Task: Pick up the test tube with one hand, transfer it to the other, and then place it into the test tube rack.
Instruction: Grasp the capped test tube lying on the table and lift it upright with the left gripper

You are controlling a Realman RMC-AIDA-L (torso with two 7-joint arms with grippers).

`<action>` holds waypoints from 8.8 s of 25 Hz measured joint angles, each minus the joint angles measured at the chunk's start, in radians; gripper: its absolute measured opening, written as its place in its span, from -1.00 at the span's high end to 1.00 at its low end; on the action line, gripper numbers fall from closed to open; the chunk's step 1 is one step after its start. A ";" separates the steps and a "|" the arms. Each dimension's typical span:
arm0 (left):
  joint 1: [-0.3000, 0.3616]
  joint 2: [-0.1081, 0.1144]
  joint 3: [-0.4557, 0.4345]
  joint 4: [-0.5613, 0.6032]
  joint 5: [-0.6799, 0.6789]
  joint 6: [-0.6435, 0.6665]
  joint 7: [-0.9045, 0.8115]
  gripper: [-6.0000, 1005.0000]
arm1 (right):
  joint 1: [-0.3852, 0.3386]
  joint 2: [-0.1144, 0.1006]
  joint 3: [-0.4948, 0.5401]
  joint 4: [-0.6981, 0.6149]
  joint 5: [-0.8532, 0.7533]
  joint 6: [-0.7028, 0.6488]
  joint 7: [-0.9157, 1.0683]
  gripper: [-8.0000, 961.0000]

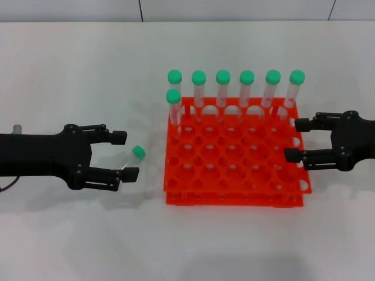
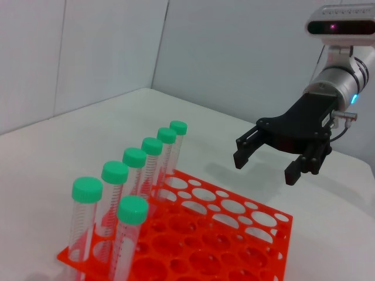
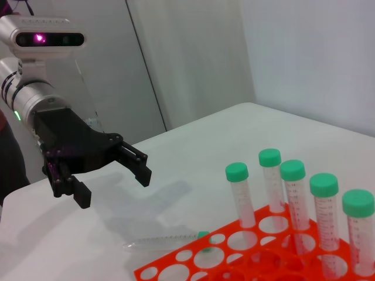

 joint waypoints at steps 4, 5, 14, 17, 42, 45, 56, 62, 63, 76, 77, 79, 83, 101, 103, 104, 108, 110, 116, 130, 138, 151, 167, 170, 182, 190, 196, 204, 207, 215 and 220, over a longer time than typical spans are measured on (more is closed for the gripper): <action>0.000 0.000 0.000 0.000 0.000 -0.002 0.000 -0.75 | 0.000 0.000 0.000 -0.001 0.000 0.000 0.000 -0.61; 0.000 0.000 0.000 0.000 0.000 -0.003 0.000 -0.75 | 0.000 0.000 0.000 -0.001 0.000 0.001 0.000 -0.61; 0.000 0.001 0.000 0.000 0.005 -0.013 -0.004 -0.75 | 0.000 0.000 0.000 0.000 0.003 0.005 0.000 -0.61; -0.003 0.006 0.000 0.000 0.009 -0.019 -0.015 -0.75 | -0.001 0.000 0.000 0.001 0.006 0.006 -0.001 -0.61; -0.222 0.042 0.006 0.017 0.562 -0.058 -0.376 -0.75 | 0.009 0.003 -0.008 -0.002 0.052 0.005 -0.003 -0.61; -0.234 0.036 0.008 0.016 0.563 -0.072 -0.378 -0.75 | 0.010 0.003 -0.008 -0.002 0.053 0.005 -0.003 -0.61; -0.269 0.023 0.032 -0.049 0.569 -0.120 -0.373 -0.75 | 0.013 0.003 -0.008 -0.002 0.050 0.005 -0.003 -0.61; -0.271 0.017 0.052 -0.060 0.570 -0.131 -0.372 -0.75 | 0.018 0.003 -0.008 0.002 0.047 0.005 -0.004 -0.61; -0.272 0.016 0.055 -0.062 0.570 -0.134 -0.372 -0.75 | 0.018 0.003 -0.008 0.002 0.047 0.005 -0.004 -0.61; -0.284 0.016 0.091 -0.063 0.605 -0.132 -0.403 -0.74 | 0.018 0.003 -0.005 0.004 0.046 0.007 -0.008 -0.61; -0.289 0.015 0.091 -0.063 0.618 -0.130 -0.410 -0.74 | 0.018 0.003 -0.005 0.004 0.046 0.007 -0.008 -0.61; -0.300 0.015 0.093 -0.063 0.633 -0.124 -0.420 -0.74 | 0.018 0.003 -0.007 0.003 0.046 0.008 -0.008 -0.61; -0.316 0.020 0.095 -0.063 0.639 -0.118 -0.437 -0.65 | 0.018 0.003 -0.007 0.003 0.046 0.008 -0.009 -0.61; -0.339 0.002 0.123 -0.063 0.672 -0.137 -0.459 -0.27 | 0.018 0.003 -0.002 0.008 0.053 0.013 -0.023 -0.61; -0.339 0.001 0.133 -0.063 0.673 -0.146 -0.469 -0.23 | 0.018 0.003 -0.002 0.008 0.053 0.013 -0.024 -0.61; -0.339 0.001 0.135 -0.063 0.673 -0.148 -0.471 -0.21 | 0.018 0.003 -0.001 0.009 0.053 0.013 -0.024 -0.61; -0.339 0.001 0.142 -0.063 0.674 -0.152 -0.472 -0.06 | 0.018 0.003 0.000 0.010 0.053 0.013 -0.025 -0.61; -0.338 0.001 0.143 -0.063 0.674 -0.153 -0.473 -0.02 | 0.018 0.003 0.000 0.010 0.053 0.013 -0.025 -0.61; -0.339 -0.011 0.143 -0.067 0.700 -0.169 -0.478 -0.01 | 0.015 0.003 0.000 0.011 0.054 0.015 -0.026 -0.61; -0.339 -0.019 0.152 -0.074 0.706 -0.170 -0.495 0.04 | 0.014 0.003 0.000 0.011 0.054 0.015 -0.028 -0.61; -0.339 -0.018 0.155 -0.074 0.707 -0.167 -0.497 0.22 | 0.012 0.003 0.000 0.011 0.054 0.015 -0.029 -0.61; -0.340 -0.013 0.153 -0.074 0.706 -0.174 -0.500 0.60 | 0.012 0.003 0.000 0.011 0.061 0.017 -0.035 -0.61; -0.335 0.003 0.141 -0.072 0.668 -0.163 -0.507 0.60 | 0.011 0.003 0.000 0.011 0.061 0.019 -0.035 -0.61; -0.323 0.016 0.106 -0.064 0.626 -0.163 -0.497 0.60 | 0.010 0.003 0.000 0.011 0.062 0.019 -0.035 -0.61; -0.177 0.042 -0.020 0.067 0.394 -0.160 -0.412 0.60 | 0.009 0.003 0.001 0.011 0.074 0.021 -0.037 -0.61; -0.131 0.047 -0.162 0.082 0.189 -0.180 -0.304 0.60 | 0.009 0.003 0.001 0.011 0.075 0.023 -0.038 -0.61; -0.140 0.031 -0.166 0.063 0.073 -0.214 -0.233 0.61 | 0.009 0.003 0.002 0.011 0.075 0.024 -0.040 -0.61; -0.219 0.005 -0.159 -0.085 -0.058 -0.284 -0.076 0.61 | 0.008 0.002 0.006 0.010 0.087 0.025 -0.047 -0.61; -0.256 -0.006 -0.159 -0.125 -0.071 -0.299 -0.041 0.61 | 0.008 0.002 0.017 0.004 0.088 0.022 -0.048 -0.61; -0.322 -0.013 -0.133 -0.196 -0.088 -0.293 0.005 0.61 | 0.008 -0.001 0.060 0.001 0.087 0.002 -0.048 -0.61; -0.339 -0.018 -0.086 -0.233 -0.120 -0.293 0.037 0.61 | 0.008 -0.001 0.066 0.001 0.086 0.001 -0.049 -0.60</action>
